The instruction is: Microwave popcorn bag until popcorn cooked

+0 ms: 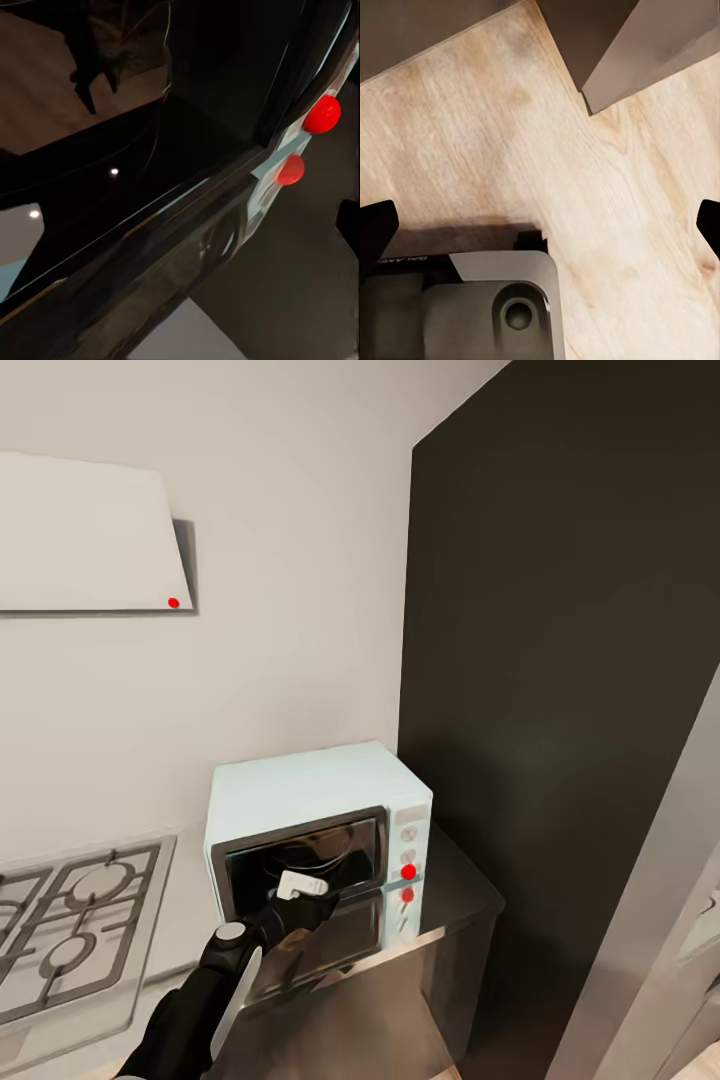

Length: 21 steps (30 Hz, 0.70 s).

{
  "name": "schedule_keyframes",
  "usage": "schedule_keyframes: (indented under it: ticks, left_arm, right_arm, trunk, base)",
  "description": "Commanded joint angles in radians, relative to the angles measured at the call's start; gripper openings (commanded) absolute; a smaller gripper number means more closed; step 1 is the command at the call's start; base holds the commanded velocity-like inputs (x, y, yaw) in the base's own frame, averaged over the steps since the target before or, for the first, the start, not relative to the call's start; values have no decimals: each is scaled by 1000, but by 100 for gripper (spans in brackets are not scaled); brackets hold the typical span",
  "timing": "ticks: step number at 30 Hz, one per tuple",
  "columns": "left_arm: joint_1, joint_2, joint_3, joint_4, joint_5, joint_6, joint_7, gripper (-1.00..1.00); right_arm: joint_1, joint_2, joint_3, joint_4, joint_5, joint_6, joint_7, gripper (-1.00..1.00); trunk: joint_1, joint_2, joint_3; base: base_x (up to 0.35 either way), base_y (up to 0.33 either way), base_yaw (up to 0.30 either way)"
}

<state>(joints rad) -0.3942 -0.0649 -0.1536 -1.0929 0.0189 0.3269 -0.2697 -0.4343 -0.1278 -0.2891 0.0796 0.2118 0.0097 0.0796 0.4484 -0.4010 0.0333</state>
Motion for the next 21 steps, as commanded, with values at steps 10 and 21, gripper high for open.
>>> schedule_keyframes:
  ticks: [10,21]
  left_arm:
    - [-9,1,4,-1,-13,-3,7,100]
    - [-9,1,5,-1,-13,-3,7,100]
  right_arm:
    - [-1,-1,-8,2,10,0,3,100]
    - [0,-1,-8,2,9,-2,3,100]
  trunk:
    - [2,1,0]
    - [2,1,0]
  base:
    - [-154,0,0]
    - [-342,0,0]
